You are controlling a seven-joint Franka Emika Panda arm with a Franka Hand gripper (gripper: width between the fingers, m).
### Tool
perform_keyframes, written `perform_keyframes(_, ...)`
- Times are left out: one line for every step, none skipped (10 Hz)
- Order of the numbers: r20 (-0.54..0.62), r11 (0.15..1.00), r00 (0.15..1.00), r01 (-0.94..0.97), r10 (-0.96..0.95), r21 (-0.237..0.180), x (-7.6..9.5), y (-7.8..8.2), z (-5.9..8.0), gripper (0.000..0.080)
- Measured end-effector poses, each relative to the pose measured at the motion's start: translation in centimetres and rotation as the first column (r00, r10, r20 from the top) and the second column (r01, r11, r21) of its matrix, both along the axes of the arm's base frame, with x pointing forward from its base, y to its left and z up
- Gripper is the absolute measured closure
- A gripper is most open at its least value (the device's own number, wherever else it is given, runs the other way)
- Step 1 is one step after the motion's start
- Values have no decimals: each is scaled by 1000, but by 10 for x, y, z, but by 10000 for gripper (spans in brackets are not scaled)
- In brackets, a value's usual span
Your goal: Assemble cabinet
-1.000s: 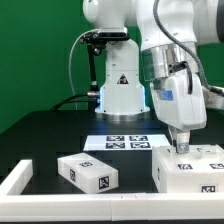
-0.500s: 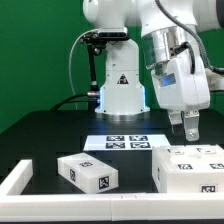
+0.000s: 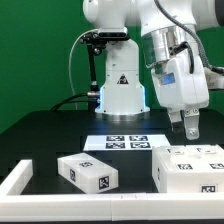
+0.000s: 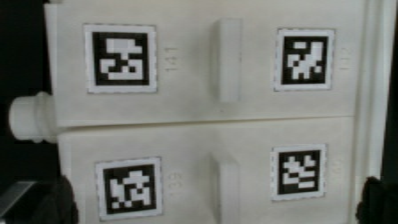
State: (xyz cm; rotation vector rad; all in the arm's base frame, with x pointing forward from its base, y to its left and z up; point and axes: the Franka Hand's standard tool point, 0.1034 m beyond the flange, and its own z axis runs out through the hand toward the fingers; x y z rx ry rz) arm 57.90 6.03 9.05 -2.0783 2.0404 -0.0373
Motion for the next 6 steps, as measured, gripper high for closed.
perform_keyframes(6, 999, 999, -48, 48, -10, 0, 1, 1, 2)
perform_keyframes(17, 987, 987, -157, 158, -31, -3, 4, 3, 2)
perform_keyframes(26, 973, 973, -229, 230, -41, -5, 7, 5, 2)
perform_keyframes(30, 960, 960, -277, 278, -47, -8, 10, 6, 2)
perform_keyframes(29, 934, 935, -350, 353, -71, -9, 12, 6, 2)
perform_keyframes(32, 908, 910, -410, 414, -87, -9, 10, 6, 2)
